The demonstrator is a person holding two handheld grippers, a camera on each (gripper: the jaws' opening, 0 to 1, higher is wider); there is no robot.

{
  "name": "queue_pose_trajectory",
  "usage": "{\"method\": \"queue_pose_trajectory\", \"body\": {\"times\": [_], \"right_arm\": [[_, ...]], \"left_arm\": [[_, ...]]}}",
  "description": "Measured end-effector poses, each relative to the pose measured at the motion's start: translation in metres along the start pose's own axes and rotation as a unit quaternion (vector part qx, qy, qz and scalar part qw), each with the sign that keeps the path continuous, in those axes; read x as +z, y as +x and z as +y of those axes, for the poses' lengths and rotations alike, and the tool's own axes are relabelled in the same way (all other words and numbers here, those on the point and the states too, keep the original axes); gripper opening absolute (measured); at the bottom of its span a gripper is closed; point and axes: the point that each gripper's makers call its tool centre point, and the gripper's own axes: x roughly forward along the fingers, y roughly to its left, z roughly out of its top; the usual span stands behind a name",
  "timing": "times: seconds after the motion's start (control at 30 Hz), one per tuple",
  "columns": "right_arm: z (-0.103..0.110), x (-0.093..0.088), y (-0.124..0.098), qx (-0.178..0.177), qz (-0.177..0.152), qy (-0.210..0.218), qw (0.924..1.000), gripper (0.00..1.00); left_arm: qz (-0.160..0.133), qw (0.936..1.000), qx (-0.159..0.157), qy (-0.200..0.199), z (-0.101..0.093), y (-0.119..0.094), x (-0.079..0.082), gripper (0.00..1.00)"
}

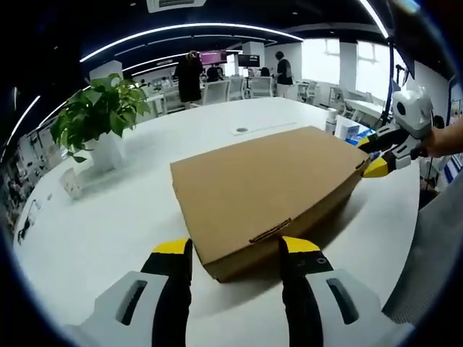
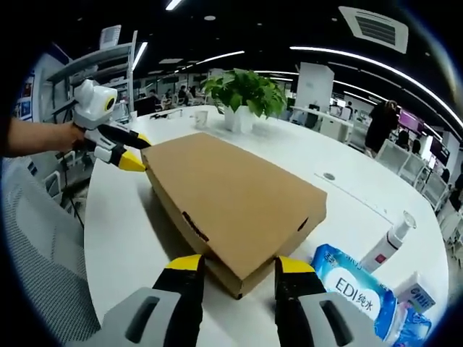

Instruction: Operate the shoe box by opening the lid, removing the specified soft item, and placing it in the target area until the item is outside and the box remains undamaged.

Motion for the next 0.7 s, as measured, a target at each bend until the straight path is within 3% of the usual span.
{"method": "queue_pose_trajectory", "body": {"times": [0.7], "right_arm": [[-0.027,0.005,0.016,-0.012,0.008,0.005,0.9999,0.37]], "left_arm": [[0.008,0.9998,-0.016,-0.003,0.013,0.032,0.021,0.49]]}}
